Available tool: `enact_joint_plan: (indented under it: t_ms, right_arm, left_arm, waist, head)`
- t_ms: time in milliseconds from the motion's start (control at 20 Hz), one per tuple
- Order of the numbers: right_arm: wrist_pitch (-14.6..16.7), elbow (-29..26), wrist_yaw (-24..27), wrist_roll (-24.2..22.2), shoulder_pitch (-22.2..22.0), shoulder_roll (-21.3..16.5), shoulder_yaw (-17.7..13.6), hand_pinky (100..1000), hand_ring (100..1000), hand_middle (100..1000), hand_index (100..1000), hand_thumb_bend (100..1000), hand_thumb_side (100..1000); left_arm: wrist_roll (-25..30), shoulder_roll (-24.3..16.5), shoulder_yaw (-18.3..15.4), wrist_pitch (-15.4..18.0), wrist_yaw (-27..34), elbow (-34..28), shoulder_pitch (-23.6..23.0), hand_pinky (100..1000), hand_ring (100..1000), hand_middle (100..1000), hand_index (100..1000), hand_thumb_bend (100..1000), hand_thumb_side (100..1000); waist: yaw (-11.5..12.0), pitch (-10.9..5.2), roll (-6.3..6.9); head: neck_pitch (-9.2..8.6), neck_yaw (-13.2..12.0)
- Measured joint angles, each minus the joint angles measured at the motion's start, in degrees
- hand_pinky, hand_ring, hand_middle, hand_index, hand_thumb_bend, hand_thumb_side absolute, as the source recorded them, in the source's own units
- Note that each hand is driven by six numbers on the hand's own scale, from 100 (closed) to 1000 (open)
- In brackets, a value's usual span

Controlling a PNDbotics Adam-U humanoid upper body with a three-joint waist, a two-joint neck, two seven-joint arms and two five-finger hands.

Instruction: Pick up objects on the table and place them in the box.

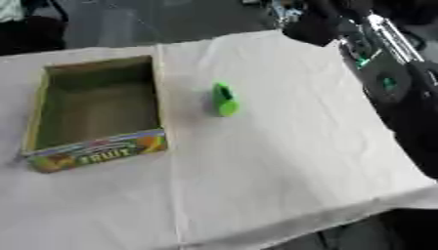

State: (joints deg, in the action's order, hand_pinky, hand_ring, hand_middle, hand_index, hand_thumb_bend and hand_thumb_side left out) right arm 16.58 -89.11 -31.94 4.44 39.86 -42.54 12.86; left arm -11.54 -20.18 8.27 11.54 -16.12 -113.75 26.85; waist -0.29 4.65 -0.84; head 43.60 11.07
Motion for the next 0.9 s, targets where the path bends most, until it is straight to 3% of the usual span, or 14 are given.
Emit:
enact_joint_plan:
  t_ms: [150, 300, 500, 900]
  right_arm:
    - [0.0, 0.2, 0.0, 0.0, 0.0, 0.3, 0.0, 1000, 648, 760, 802, 100, 962]
    - [-0.2, 0.6, -0.1, 0.2, 0.0, 0.3, 0.0, 1000, 602, 700, 771, 129, 1000]
    - [-2.6, 2.5, -1.7, -0.8, 0.0, 1.1, 0.0, 1000, 588, 695, 789, 126, 986]
    - [-7.0, 10.2, -10.2, -4.6, 0.6, 5.9, 0.5, 1000, 628, 733, 797, 114, 1000]
  left_arm:
    - [0.0, 0.0, 0.0, 0.0, 0.0, 0.0, 0.1, 670, 675, 859, 882, 329, 592]
    - [0.1, 0.0, 0.0, -0.1, 0.0, 0.0, 0.1, 670, 675, 859, 882, 328, 593]
    - [0.4, 0.0, 0.2, -0.2, 0.0, 0.0, 0.1, 671, 676, 860, 882, 321, 596]
    - [0.4, 0.1, 0.2, -0.2, 0.0, 0.0, 0.6, 673, 677, 860, 882, 336, 583]
  waist:
    - [-0.8, 0.00, 0.00]
    - [-1.5, -0.15, -0.04]
    - [-1.5, -0.27, -0.25]
    - [2.6, -0.59, -0.34]
  head:
    - [-0.07, 0.0]
    - [-0.07, 0.0]
    - [0.01, 0.1]
    - [0.33, 0.1]
